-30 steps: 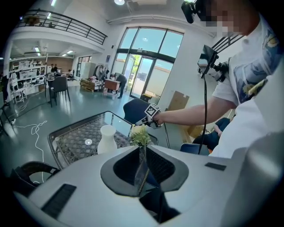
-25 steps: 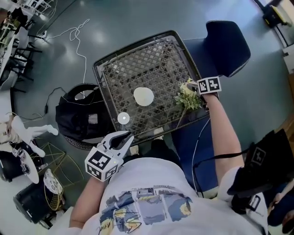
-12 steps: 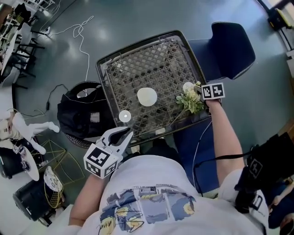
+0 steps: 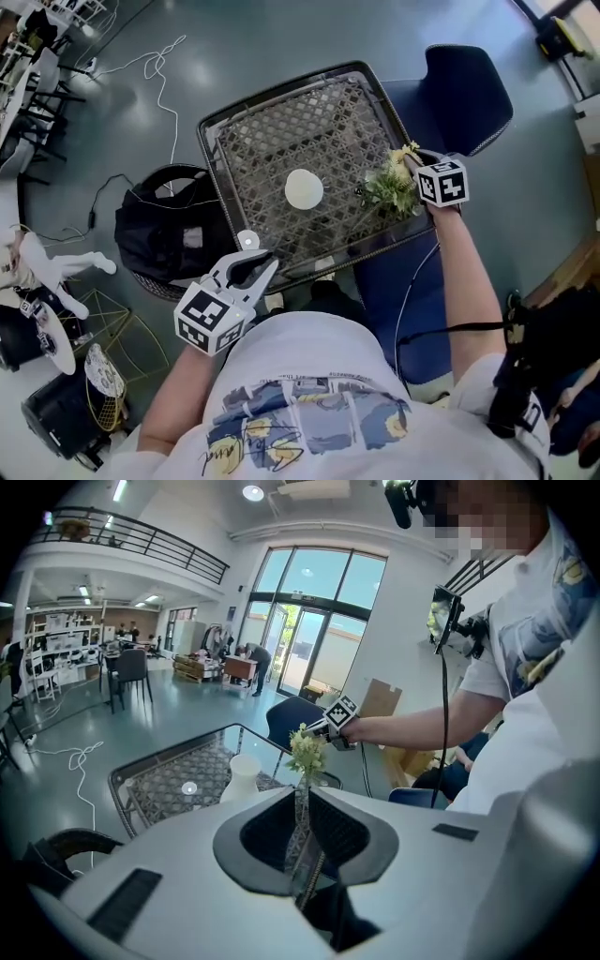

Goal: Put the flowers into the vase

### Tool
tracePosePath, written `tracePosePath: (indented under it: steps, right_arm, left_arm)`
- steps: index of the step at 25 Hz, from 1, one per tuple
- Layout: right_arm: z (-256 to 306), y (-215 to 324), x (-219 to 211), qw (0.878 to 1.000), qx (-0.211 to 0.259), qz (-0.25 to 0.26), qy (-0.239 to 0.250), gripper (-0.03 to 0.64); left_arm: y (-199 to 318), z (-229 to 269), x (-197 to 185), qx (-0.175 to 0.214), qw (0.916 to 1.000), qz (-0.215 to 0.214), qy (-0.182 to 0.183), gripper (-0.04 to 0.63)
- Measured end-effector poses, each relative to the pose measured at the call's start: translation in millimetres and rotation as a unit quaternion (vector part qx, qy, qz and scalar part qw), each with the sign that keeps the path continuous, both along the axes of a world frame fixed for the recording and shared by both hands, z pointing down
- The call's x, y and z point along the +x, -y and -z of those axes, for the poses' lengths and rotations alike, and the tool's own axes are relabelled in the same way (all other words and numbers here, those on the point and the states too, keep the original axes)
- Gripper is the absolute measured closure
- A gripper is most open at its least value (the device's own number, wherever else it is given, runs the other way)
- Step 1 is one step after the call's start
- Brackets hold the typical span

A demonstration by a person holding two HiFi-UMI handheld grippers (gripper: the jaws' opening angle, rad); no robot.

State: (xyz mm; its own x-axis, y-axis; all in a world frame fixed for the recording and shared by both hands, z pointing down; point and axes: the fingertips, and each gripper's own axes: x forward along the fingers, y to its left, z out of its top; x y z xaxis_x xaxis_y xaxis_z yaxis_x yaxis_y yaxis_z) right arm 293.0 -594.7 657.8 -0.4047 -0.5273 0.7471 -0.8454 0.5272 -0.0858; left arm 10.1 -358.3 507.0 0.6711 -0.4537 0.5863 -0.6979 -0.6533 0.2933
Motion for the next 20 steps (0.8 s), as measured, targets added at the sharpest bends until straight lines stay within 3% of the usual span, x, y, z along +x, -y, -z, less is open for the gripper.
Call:
tracePosePath:
  steps: [4, 10, 20]
  right_arm:
    - [64.8, 1.9, -12.0, 0.996, 0.080, 0.014, -0.029, 0.540]
    - [162.2, -3.5, -43.7, 0.980, 0.188, 0.036, -0.062, 0.540]
    - [304.9, -41.6, -121.1, 0.927, 0.344, 0.066, -0.130, 0.540]
  left_arm:
    - [-12.8, 3.5, -4.1, 0.010, 0.9998, -0.007, -0.015, 0.565]
    - [-37.5, 10.9, -26.7, 0.030, 0.9991, -0.011, -0.027, 0.565]
    - [-91.4, 20.0, -86.2, 0.053, 0.9972, -0.005, -0.053, 0.565]
